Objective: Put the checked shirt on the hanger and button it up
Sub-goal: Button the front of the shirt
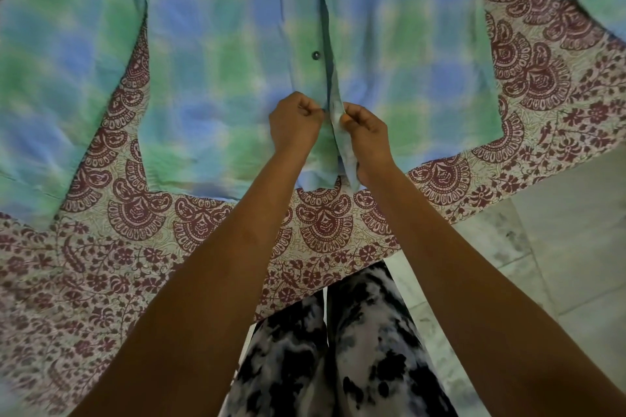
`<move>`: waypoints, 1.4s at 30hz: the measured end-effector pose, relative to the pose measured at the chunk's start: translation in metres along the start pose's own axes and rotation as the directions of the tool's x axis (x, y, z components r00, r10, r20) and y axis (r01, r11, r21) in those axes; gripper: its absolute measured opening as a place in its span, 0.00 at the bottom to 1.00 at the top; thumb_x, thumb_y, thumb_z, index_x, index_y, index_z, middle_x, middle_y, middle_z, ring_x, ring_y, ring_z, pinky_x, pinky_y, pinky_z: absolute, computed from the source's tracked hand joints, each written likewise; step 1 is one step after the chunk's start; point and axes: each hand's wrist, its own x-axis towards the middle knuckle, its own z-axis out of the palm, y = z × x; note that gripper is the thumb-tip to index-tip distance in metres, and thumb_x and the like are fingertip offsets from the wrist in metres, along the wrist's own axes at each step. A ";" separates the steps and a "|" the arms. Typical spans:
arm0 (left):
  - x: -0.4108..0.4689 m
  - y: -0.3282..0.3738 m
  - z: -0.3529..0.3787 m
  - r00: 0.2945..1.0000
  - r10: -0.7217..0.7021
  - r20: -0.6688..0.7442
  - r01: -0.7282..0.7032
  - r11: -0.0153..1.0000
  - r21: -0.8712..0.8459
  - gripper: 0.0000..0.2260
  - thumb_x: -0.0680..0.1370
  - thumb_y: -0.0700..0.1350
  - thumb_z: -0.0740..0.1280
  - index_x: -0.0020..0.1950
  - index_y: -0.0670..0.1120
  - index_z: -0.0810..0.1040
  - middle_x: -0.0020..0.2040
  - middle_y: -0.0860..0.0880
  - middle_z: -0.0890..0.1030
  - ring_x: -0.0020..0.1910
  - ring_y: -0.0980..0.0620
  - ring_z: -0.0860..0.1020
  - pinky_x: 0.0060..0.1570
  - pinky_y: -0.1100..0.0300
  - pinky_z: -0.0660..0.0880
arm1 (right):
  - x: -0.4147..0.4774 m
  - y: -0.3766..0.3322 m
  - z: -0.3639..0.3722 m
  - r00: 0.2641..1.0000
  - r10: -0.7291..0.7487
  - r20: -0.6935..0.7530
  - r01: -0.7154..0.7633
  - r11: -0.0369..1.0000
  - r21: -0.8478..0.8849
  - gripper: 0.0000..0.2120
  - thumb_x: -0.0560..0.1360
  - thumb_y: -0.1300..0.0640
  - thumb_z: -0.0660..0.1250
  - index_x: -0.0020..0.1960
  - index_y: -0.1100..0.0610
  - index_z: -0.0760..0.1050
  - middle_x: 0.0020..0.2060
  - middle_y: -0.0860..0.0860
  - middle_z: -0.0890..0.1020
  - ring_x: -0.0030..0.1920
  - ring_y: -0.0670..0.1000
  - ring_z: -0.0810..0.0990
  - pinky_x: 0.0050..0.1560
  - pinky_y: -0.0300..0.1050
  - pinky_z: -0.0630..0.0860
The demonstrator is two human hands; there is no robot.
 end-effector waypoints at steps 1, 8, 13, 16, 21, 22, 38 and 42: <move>0.000 0.000 0.000 1.000 -0.011 0.011 0.011 0.999 -0.032 0.13 0.70 0.38 0.69 0.31 0.53 0.71 0.36 0.47 0.81 0.42 0.44 0.82 0.49 0.48 0.79 | -0.001 0.001 0.001 1.000 0.002 0.007 -0.002 1.000 0.006 0.10 0.77 0.69 0.56 0.52 0.62 0.75 0.41 0.51 0.79 0.41 0.46 0.78 0.42 0.30 0.76; -0.008 0.000 0.000 1.000 0.003 0.030 0.002 0.985 -0.171 0.10 0.70 0.38 0.69 0.34 0.51 0.75 0.39 0.44 0.82 0.41 0.46 0.81 0.50 0.46 0.79 | 0.003 0.008 0.002 0.999 -0.028 -0.038 0.027 0.999 -0.028 0.11 0.77 0.69 0.56 0.49 0.61 0.77 0.39 0.50 0.79 0.40 0.45 0.77 0.43 0.30 0.75; -0.009 0.002 0.000 1.000 0.014 0.014 -0.010 0.980 -0.201 0.10 0.70 0.38 0.69 0.34 0.52 0.75 0.38 0.45 0.82 0.38 0.49 0.80 0.49 0.47 0.80 | 0.005 0.016 0.002 0.993 -0.089 -0.083 0.078 0.989 -0.129 0.11 0.76 0.69 0.57 0.53 0.64 0.77 0.43 0.53 0.81 0.46 0.50 0.78 0.50 0.40 0.75; -0.009 0.004 0.001 1.000 0.017 0.011 -0.014 0.979 -0.202 0.10 0.70 0.38 0.69 0.34 0.52 0.76 0.39 0.45 0.83 0.38 0.50 0.80 0.49 0.48 0.80 | 0.005 0.020 0.002 0.987 -0.138 -0.086 0.120 0.973 -0.195 0.13 0.76 0.68 0.58 0.56 0.64 0.77 0.49 0.57 0.82 0.51 0.52 0.80 0.55 0.42 0.76; -0.003 0.006 -0.001 0.998 0.011 0.057 -0.001 0.986 -0.168 0.09 0.70 0.36 0.68 0.34 0.50 0.77 0.35 0.47 0.81 0.36 0.50 0.79 0.49 0.50 0.80 | -0.001 0.020 -0.003 0.980 -0.198 -0.030 0.182 0.942 -0.284 0.14 0.77 0.67 0.59 0.61 0.63 0.75 0.54 0.55 0.80 0.54 0.47 0.77 0.53 0.25 0.71; -0.001 0.006 -0.002 0.997 0.013 0.071 -0.002 0.988 -0.157 0.10 0.71 0.36 0.68 0.34 0.50 0.77 0.35 0.48 0.81 0.36 0.50 0.80 0.49 0.51 0.80 | -0.002 0.019 -0.005 0.980 -0.199 -0.024 0.184 0.941 -0.282 0.13 0.78 0.65 0.59 0.60 0.63 0.75 0.52 0.53 0.80 0.52 0.45 0.77 0.51 0.24 0.71; 0.004 0.007 -0.006 0.990 -0.031 0.135 0.057 0.980 -0.191 0.07 0.73 0.32 0.65 0.47 0.40 0.80 0.38 0.47 0.79 0.34 0.54 0.78 0.43 0.61 0.80 | 0.013 0.001 -0.002 0.956 -0.278 -0.089 0.219 0.883 -0.415 0.02 0.70 0.59 0.70 0.41 0.57 0.81 0.34 0.47 0.82 0.35 0.42 0.79 0.40 0.35 0.74; -0.003 0.007 -0.006 0.971 -0.113 0.211 0.186 0.911 -0.369 0.03 0.75 0.38 0.66 0.42 0.42 0.78 0.37 0.46 0.79 0.37 0.52 0.79 0.39 0.66 0.79 | 0.006 0.003 0.006 0.918 -0.374 -0.131 0.249 0.802 -0.543 0.04 0.71 0.54 0.70 0.43 0.54 0.80 0.38 0.49 0.84 0.39 0.46 0.81 0.39 0.40 0.74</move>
